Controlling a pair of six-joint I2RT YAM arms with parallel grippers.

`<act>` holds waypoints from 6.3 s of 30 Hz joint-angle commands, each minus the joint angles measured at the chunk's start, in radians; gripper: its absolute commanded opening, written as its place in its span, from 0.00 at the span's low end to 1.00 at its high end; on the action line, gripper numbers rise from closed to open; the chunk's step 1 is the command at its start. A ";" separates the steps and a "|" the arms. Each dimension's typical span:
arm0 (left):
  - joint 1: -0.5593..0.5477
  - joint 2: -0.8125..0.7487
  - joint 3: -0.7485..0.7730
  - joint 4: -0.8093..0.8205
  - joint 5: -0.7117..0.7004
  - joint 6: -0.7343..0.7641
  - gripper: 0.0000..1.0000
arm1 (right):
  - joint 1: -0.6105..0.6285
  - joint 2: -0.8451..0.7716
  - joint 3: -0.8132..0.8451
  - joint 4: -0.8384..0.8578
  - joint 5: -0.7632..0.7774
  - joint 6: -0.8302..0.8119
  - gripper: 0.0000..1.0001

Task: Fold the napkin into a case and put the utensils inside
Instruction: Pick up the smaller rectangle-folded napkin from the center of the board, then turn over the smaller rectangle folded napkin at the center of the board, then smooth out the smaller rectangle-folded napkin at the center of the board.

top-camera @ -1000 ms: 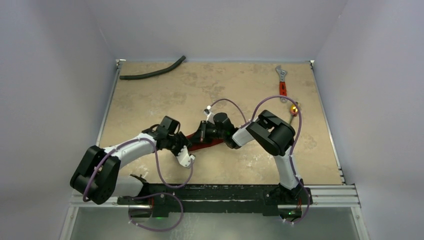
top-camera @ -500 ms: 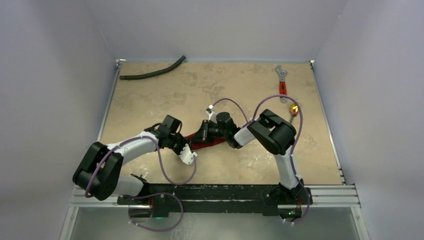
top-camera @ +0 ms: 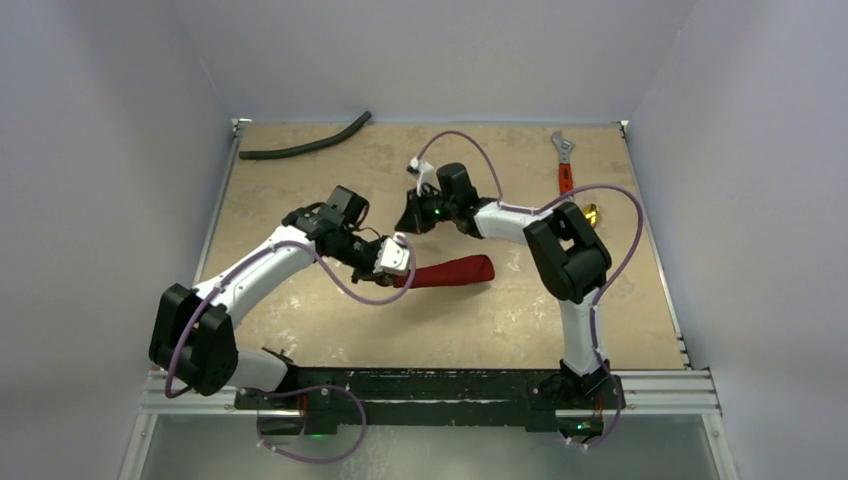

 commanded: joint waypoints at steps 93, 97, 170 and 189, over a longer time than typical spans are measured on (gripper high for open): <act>0.511 0.289 0.171 -0.632 0.433 0.052 0.00 | 0.130 -0.239 -0.209 -0.985 -0.380 -1.029 0.03; 0.535 0.359 0.168 -0.631 0.390 0.085 0.00 | 0.141 -0.218 -0.213 -0.976 -0.358 -0.950 0.04; 0.409 0.413 0.076 -0.069 0.108 -0.269 0.01 | -0.061 -0.302 -0.590 0.082 -0.174 0.169 0.00; 0.409 0.254 0.172 -0.026 0.181 -0.567 0.89 | -0.072 -0.555 -0.340 -0.374 0.023 -0.074 0.83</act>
